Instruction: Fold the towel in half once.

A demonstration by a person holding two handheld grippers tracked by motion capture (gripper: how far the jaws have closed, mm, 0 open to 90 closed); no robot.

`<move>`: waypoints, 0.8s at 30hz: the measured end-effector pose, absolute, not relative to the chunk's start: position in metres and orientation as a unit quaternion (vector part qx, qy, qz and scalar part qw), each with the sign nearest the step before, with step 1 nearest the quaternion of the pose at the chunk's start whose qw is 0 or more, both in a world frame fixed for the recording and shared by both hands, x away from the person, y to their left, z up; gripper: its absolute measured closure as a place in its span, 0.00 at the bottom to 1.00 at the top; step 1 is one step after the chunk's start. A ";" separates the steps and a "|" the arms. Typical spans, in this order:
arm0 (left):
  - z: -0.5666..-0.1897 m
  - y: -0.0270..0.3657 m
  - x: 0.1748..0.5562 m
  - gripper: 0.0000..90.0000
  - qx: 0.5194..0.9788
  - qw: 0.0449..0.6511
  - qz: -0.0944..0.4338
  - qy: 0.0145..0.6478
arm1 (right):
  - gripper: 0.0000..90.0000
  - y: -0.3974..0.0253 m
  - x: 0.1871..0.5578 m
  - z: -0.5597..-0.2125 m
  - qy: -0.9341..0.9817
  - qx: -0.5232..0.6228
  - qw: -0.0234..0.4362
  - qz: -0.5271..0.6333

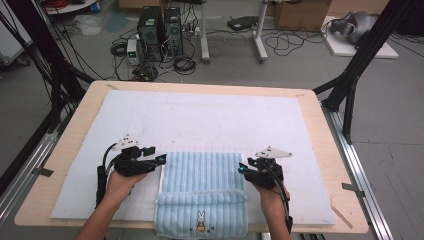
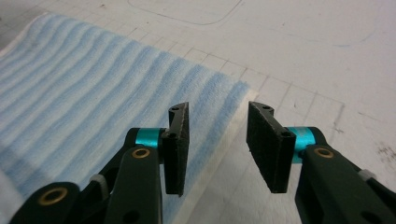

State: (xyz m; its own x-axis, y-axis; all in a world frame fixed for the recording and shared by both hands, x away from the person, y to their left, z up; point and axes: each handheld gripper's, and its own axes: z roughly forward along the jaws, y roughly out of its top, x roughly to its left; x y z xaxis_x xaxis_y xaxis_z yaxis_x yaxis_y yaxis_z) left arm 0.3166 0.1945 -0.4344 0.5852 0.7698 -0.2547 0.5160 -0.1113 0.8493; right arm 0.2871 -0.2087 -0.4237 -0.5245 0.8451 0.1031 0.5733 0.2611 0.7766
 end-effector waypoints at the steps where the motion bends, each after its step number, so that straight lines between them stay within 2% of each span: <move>1: -0.438 0.193 0.319 0.41 0.737 0.495 0.130 0.442 | 0.68 -0.208 0.290 -0.425 0.777 0.458 0.166 0.399; 4: -0.446 0.188 0.323 0.44 0.754 0.471 0.137 0.436 | 0.71 -0.204 0.299 -0.431 0.784 0.454 0.158 0.392; 9: -0.452 0.184 0.326 0.74 0.775 0.441 0.137 0.431 | 0.75 -0.199 0.311 -0.443 0.793 0.463 0.154 0.365; 11: -0.452 0.182 0.325 0.94 0.779 0.436 0.149 0.426 | 0.89 -0.198 0.311 -0.445 0.792 0.459 0.151 0.372; 12: -0.451 0.181 0.325 0.97 0.778 0.433 0.154 0.429 | 0.92 -0.197 0.311 -0.445 0.796 0.451 0.153 0.372; 17: -0.451 0.186 0.331 0.98 0.743 0.458 0.155 0.463 | 0.94 -0.191 0.312 -0.443 0.798 0.443 0.180 0.367; 19: -0.452 0.187 0.334 0.98 0.745 0.450 0.146 0.471 | 0.93 -0.191 0.315 -0.443 0.794 0.453 0.179 0.364; 20: -0.451 0.185 0.334 0.98 0.747 0.440 0.160 0.472 | 0.91 -0.191 0.317 -0.444 0.793 0.457 0.178 0.362; 21: -0.451 0.185 0.335 0.88 0.745 0.434 0.173 0.475 | 0.84 -0.190 0.317 -0.445 0.791 0.461 0.179 0.360; 22: -0.450 0.185 0.336 0.71 0.738 0.436 0.168 0.487 | 0.74 -0.191 0.317 -0.445 0.785 0.468 0.181 0.362; 23: -0.450 0.186 0.335 0.63 0.735 0.440 0.159 0.491 | 0.71 -0.193 0.316 -0.444 0.781 0.472 0.181 0.367; 24: -0.450 0.185 0.335 0.59 0.739 0.439 0.156 0.487 | 0.64 -0.196 0.315 -0.443 0.776 0.474 0.180 0.376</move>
